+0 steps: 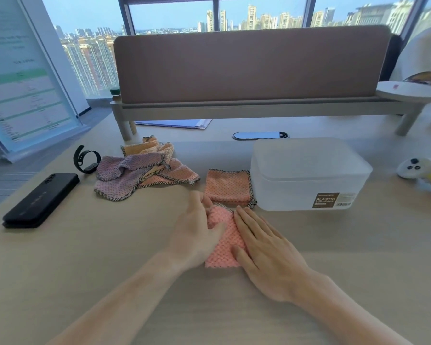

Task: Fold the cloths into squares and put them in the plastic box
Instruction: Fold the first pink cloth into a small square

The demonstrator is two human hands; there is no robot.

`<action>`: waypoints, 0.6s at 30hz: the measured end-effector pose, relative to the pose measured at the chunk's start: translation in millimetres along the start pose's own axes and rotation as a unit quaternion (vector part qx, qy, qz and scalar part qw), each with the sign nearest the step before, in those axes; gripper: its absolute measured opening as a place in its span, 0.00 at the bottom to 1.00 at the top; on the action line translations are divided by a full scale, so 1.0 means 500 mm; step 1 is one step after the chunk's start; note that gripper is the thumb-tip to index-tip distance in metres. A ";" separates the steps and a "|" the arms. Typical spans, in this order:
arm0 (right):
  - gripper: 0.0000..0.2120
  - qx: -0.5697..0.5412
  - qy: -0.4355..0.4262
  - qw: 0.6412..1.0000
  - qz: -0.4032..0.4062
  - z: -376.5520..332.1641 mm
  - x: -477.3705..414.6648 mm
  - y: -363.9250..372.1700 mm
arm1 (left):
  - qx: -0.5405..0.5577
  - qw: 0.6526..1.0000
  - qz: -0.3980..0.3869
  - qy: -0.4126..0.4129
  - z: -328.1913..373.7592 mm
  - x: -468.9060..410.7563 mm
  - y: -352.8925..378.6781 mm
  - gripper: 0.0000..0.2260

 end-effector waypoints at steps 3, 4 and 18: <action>0.32 -0.004 -0.004 1.000 0.009 0.001 -0.001 0.001 | 0.051 0.997 -0.033 0.053 0.007 0.022 0.016 0.32; 0.33 -0.006 -0.005 1.000 0.014 0.002 -0.001 0.001 | 0.046 0.995 -0.053 0.072 0.010 0.026 0.022 0.30; 0.20 -0.675 0.222 0.679 0.185 -0.001 0.000 -0.052 | 0.285 0.954 -0.091 -0.015 0.052 -0.085 -0.114 0.18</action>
Point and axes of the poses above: each hand's wrist, its own x-axis away from the middle knuckle, its own y-axis out of the palm, z = x × y, the point moved 6 cm from there along -x, towards the middle knuckle, and after that the axes turned 8 degrees about z, right-handed, at the moved point
